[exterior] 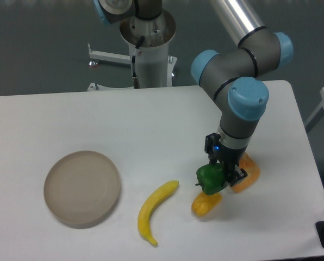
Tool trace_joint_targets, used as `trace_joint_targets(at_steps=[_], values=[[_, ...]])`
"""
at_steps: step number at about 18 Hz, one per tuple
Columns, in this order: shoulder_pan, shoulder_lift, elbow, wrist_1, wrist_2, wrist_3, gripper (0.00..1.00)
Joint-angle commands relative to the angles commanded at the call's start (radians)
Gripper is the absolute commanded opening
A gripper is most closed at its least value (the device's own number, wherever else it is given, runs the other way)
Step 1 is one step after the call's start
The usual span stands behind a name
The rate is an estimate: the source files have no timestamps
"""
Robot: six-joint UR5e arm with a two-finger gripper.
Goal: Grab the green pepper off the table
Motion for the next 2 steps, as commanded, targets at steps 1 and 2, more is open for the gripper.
trace_joint_targets(at_steps=[1, 2], values=[[0.0, 0.0, 0.002, -0.002, -0.002, 0.0, 0.48], [0.0, 0.0, 0.002, -0.002, -0.002, 0.0, 0.48]])
